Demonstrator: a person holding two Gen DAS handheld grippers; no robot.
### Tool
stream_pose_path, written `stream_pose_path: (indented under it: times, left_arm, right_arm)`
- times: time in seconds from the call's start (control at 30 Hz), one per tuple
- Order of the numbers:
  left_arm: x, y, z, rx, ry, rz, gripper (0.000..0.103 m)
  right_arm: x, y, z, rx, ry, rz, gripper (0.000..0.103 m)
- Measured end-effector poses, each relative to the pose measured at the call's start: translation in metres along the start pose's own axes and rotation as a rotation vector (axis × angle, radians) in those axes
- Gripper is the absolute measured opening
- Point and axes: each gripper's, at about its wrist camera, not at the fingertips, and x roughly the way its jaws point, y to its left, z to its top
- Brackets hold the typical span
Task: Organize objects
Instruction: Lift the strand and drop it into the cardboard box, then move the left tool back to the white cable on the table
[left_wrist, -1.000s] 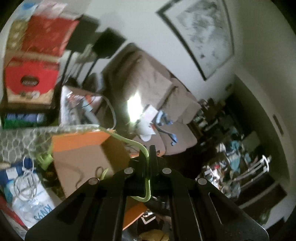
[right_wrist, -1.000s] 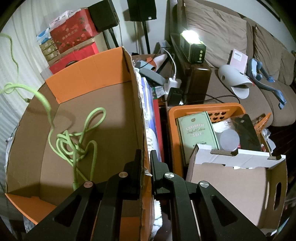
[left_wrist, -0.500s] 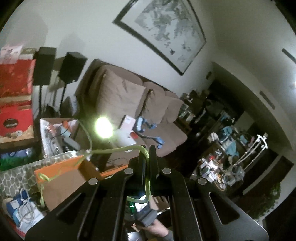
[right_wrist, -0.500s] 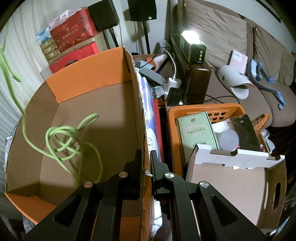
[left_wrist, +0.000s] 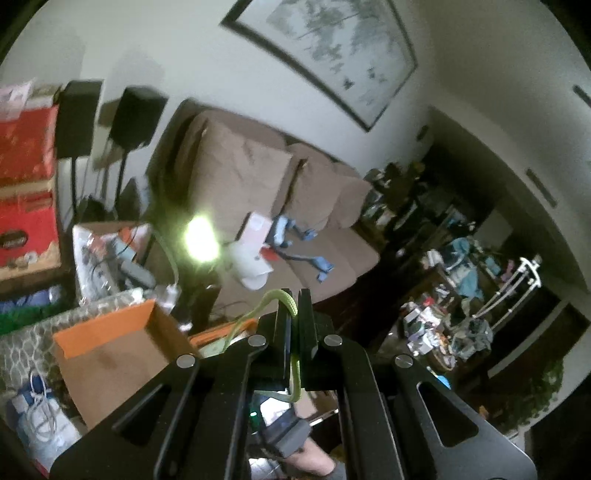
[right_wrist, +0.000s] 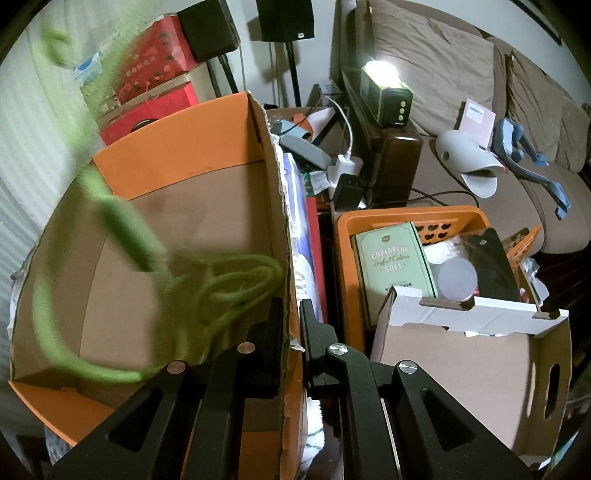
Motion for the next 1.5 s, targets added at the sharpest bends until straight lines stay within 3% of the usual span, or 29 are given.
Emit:
stream_pose_path:
  times: [0.37,0.7,0.83,0.97,1.13,1.33,1.5]
  left_arm:
    - [0.060,0.098,-0.068,-0.129,0.194,0.163,0.003]
    - [0.095,0.148,-0.127,-0.197,0.316,0.219,0.005]
    - [0.098,0.157,-0.143,-0.188,0.348,0.285,0.039]
    - [0.092,0.156,-0.153,-0.133,0.378,0.383,0.060]
    - [0.084,0.152,-0.161,-0.052,0.404,0.493,0.070]
    - [0.045,0.148,-0.162,-0.008,0.309,0.588,0.081]
    - [0.009,0.170,-0.152,-0.034,0.245,0.624,0.091]
  right_arm:
    - [0.001,0.000,0.000,-0.002,0.000,-0.003,0.008]
    - [0.002,0.000,0.000,-0.004,0.001,-0.005,0.008]
    - [0.002,0.000,-0.001,-0.006,0.002,-0.007,0.008]
    - [0.001,0.000,-0.001,-0.006,0.001,-0.009,0.008]
    - [0.001,0.000,-0.002,-0.008,0.001,-0.013,0.008]
    - [0.001,0.000,-0.004,-0.012,0.001,-0.025,0.008]
    - [0.001,0.001,-0.003,-0.013,0.001,-0.024,0.008]
